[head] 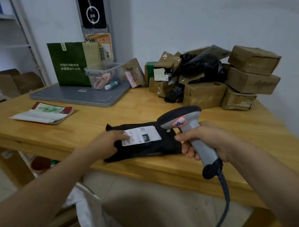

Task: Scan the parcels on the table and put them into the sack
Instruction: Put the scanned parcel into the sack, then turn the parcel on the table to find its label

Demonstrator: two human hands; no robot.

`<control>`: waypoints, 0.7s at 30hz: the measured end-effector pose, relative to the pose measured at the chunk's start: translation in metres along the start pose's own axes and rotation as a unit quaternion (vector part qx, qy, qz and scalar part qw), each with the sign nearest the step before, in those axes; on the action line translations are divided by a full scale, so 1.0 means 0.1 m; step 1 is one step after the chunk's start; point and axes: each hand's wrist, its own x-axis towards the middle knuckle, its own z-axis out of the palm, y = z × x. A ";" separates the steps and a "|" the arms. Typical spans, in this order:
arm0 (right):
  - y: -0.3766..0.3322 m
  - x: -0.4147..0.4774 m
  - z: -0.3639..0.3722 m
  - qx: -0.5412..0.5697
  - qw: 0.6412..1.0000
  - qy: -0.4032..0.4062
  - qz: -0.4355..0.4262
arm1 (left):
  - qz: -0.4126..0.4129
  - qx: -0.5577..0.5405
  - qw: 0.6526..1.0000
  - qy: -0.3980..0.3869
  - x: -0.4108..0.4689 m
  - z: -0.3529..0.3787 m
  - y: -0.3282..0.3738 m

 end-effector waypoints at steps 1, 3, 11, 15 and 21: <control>-0.02 0.01 0.00 -0.005 1.000 -0.003 -0.002 | -0.015 0.042 0.999 0.001 -0.01 -0.08 -0.08; -0.04 0.04 0.01 -0.012 1.000 -0.010 -0.008 | -0.060 0.100 0.992 0.044 -0.02 -0.18 -0.19; -0.17 0.20 0.24 -0.044 0.998 -0.041 -0.011 | -0.070 -0.089 0.993 0.017 -0.02 0.15 -0.16; -0.24 0.26 0.37 -0.031 0.998 -0.053 0.005 | -0.110 -0.062 0.992 0.030 -0.01 0.15 0.02; -0.32 0.25 0.48 -0.033 0.998 -0.050 0.020 | -0.105 -0.119 0.986 0.049 0.03 0.14 0.15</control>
